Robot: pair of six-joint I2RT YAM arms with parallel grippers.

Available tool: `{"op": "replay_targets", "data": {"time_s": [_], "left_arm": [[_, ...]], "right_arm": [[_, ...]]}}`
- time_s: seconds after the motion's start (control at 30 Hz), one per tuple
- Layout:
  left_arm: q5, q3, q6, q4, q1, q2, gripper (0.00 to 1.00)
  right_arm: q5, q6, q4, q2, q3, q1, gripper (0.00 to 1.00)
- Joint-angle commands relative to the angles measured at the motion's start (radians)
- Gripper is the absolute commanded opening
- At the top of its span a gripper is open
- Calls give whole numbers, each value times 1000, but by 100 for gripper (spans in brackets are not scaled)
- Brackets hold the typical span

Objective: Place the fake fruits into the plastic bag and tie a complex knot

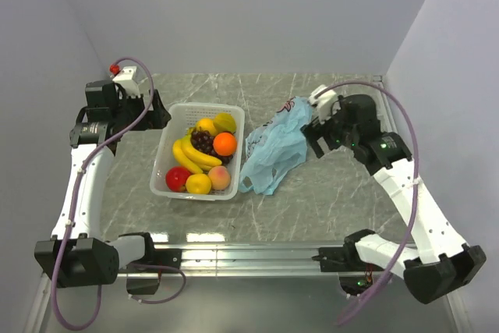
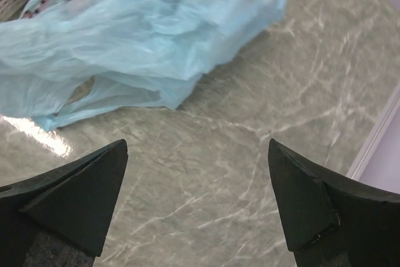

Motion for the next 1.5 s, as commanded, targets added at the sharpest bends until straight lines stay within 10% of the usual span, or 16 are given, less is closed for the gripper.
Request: {"op": "replay_targets", "data": {"time_s": [0.0, 0.33, 0.7, 0.8, 0.93, 1.47], "left_arm": [[85, 36, -14, -8, 0, 4, 99], [212, 61, -13, -47, 0, 1, 99], [237, 44, -8, -58, 1, -22, 99], [235, 44, -23, -44, 0, -35, 99], [265, 12, -46, 31, 1, -76, 99], [441, -176, -238, 505, -129, -59, 99]], "right_arm": [[127, -71, 12, 10, 11, 160, 100], [436, -269, 181, 177, -86, 570, 100], [465, -439, 420, 387, -216, 598, 100], [448, -412, 450, 424, -209, 584, 72], [335, -305, 323, 378, -105, 514, 0], [-478, 57, 38, 225, 336, 45, 0]]}}
